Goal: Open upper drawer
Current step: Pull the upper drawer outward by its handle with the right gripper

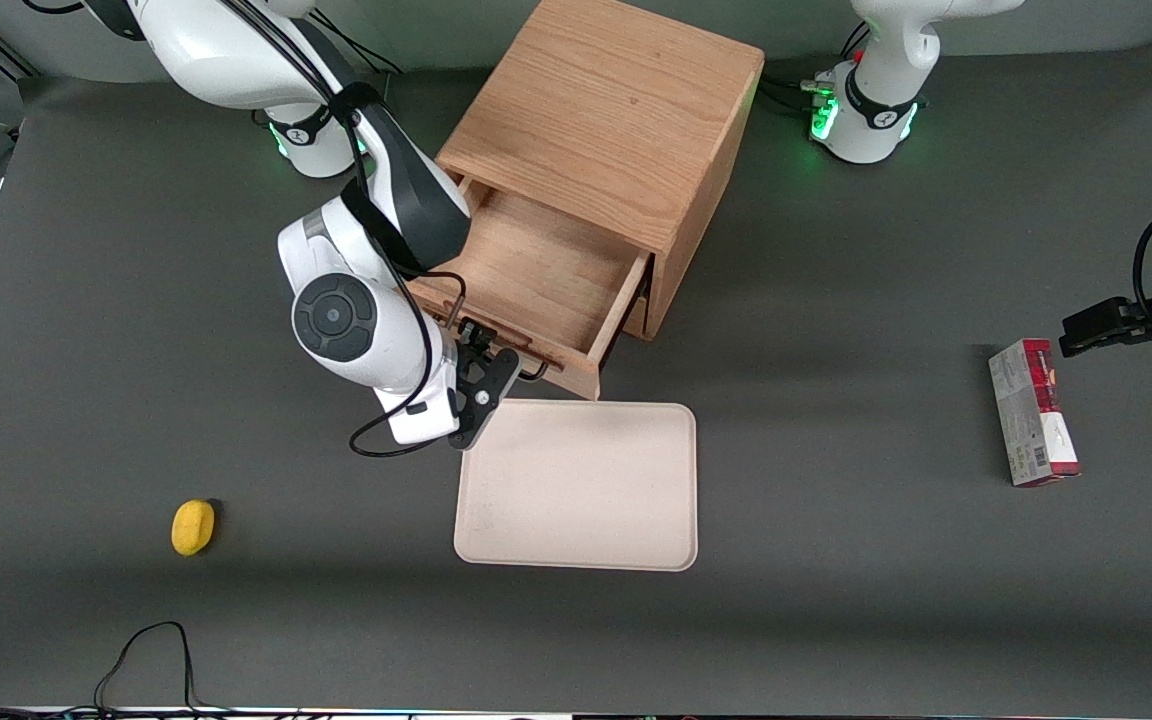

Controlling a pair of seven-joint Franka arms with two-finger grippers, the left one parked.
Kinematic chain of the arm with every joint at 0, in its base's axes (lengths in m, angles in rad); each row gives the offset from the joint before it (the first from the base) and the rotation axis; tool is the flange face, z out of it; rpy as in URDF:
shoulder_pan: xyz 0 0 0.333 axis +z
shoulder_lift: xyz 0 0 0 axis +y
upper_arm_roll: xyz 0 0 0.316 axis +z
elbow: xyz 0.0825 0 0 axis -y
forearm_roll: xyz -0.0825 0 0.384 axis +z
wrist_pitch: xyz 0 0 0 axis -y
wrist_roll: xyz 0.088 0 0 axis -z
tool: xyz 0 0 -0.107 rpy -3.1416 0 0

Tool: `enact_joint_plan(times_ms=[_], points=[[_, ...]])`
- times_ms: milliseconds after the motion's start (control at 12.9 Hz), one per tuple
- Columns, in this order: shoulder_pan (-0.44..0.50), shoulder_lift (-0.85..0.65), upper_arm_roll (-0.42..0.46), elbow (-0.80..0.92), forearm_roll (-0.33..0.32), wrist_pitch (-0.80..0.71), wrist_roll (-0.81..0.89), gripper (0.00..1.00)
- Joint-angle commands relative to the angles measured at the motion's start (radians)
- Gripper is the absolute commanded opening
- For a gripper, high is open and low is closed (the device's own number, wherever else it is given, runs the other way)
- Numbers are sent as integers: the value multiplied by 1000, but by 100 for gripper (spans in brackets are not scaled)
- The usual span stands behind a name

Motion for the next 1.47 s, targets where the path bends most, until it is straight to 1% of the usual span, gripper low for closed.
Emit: enact_joint_plan(times_ms=[0,310,465,774,1006,1394], points=[[-22,44,3,77,-26,-24,-10,100],[-34,59,2,101,-31,-26,-5,100],[-39,78,-18,130,-36,-26,-5,100],[-67,90,-20,149,-37,-23,-4,100],[-74,111,-20,176,-56,-21,-4,100],[-102,133,-20,206,-56,-15,-2,100]])
